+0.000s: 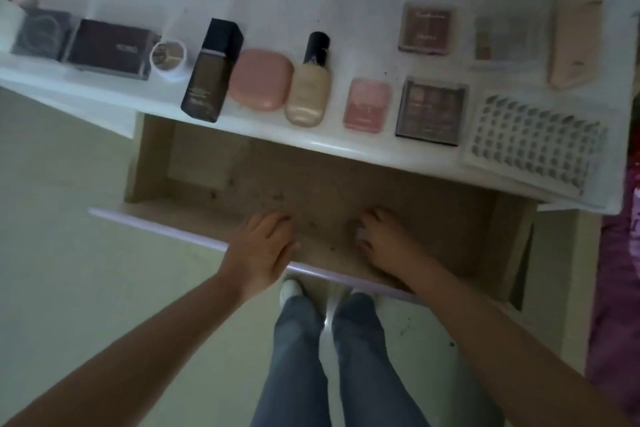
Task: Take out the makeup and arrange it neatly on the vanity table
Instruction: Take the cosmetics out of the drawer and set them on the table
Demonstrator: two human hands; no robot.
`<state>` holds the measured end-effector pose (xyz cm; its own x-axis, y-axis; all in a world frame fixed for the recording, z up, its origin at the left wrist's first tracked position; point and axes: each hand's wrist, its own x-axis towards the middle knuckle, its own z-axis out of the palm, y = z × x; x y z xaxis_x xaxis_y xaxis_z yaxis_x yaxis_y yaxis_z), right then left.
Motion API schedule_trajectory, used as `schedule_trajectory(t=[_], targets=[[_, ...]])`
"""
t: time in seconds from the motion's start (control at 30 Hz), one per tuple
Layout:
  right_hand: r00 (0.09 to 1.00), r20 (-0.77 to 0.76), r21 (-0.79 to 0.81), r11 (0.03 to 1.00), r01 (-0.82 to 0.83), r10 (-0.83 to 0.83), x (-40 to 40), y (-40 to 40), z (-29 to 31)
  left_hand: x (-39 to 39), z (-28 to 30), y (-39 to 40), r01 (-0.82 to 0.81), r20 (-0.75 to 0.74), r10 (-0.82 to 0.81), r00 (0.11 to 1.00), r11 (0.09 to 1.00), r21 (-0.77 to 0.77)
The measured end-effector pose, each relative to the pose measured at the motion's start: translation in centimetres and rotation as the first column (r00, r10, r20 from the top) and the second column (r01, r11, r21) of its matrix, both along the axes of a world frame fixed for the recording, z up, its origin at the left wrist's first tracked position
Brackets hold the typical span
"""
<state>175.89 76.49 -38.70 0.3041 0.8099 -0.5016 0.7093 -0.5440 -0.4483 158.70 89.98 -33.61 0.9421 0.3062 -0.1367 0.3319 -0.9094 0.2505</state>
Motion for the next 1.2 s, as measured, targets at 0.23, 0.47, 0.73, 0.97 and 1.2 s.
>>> schedule_trajectory(t=[0.23, 0.47, 0.73, 0.97, 1.2], targets=[[0.993, 0.121, -0.244, 0.969, 0.037, -0.008, 0.5, 0.8, -1.9, -0.7, -0.5, -1.1, -0.083, -0.035, 0.086, 0.996, 0.993, 0.084], [1.000, -0.021, -0.035, 0.999, 0.020, -0.020, 0.1, -0.9, 3.8, -1.8, -0.2, -1.3, 0.000, -0.114, 0.007, 0.993, 0.998, 0.064], [0.986, 0.039, 0.377, 0.916, 0.135, -0.161, 6.1, 4.7, 13.8, 6.3, 5.1, 5.4, -0.118, 0.403, 0.053, 0.914, 0.984, 0.136], [0.936, 0.126, 0.435, 0.866, 0.245, -0.329, 13.2, 11.7, 14.9, 13.5, 5.1, 10.1, -0.199, 0.079, 0.190, 0.979, 0.972, 0.128], [0.950, 0.123, 0.356, 0.907, 0.227, -0.286, 16.0, 17.6, 13.2, 13.5, 4.0, 10.2, -0.179, 0.077, 0.174, 0.982, 0.982, 0.061]])
